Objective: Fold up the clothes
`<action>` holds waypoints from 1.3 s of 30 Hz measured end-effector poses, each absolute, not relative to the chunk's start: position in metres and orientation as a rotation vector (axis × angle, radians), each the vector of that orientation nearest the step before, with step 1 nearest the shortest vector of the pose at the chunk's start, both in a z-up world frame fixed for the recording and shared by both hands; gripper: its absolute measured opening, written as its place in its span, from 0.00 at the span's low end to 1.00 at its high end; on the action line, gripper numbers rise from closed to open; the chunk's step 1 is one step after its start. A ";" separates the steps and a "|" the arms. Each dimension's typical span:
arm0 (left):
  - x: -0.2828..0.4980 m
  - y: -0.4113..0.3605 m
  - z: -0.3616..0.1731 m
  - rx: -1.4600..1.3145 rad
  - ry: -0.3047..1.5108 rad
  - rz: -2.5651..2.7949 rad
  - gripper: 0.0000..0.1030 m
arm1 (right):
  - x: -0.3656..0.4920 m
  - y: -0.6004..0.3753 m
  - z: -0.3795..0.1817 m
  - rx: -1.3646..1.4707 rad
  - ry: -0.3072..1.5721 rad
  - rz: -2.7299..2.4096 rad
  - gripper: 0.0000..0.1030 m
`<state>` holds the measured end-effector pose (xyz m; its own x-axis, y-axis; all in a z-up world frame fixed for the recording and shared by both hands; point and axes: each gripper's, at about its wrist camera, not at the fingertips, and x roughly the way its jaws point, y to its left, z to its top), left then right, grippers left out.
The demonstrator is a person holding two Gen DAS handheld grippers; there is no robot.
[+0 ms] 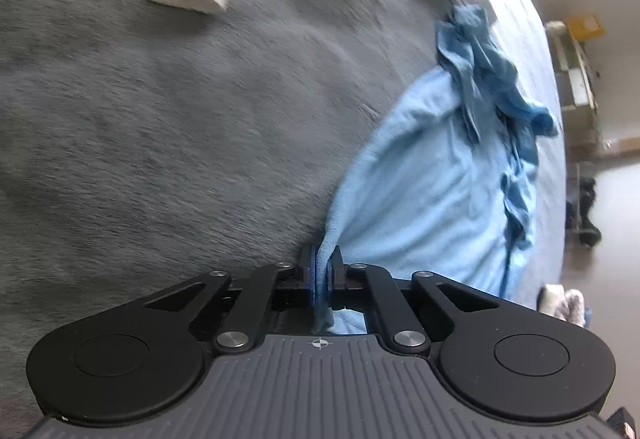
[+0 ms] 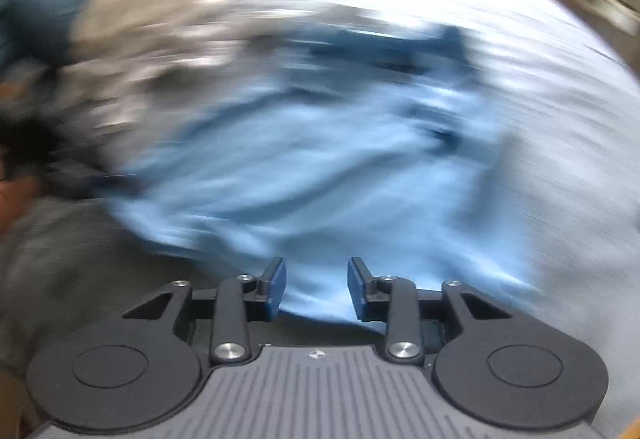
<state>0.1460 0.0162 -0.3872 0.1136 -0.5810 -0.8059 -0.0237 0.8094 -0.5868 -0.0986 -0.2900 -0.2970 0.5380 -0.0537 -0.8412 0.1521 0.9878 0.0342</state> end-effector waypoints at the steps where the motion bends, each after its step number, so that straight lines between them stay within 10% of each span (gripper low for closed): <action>1: 0.147 0.017 -0.388 -0.523 1.408 -0.425 0.03 | -0.106 -0.309 -0.297 0.122 1.013 -0.191 0.42; 24: 0.131 -0.019 -0.371 -0.246 1.308 -0.327 0.04 | -0.101 -0.388 -0.327 0.274 1.072 -0.255 0.51; 30: 0.129 -0.020 -0.362 -0.220 1.297 -0.308 0.04 | -0.102 -0.411 -0.327 0.316 1.069 -0.304 0.06; 39: 0.132 -0.025 -0.369 -0.174 1.315 -0.296 0.04 | -0.148 -0.512 -0.325 0.705 0.958 -0.606 0.10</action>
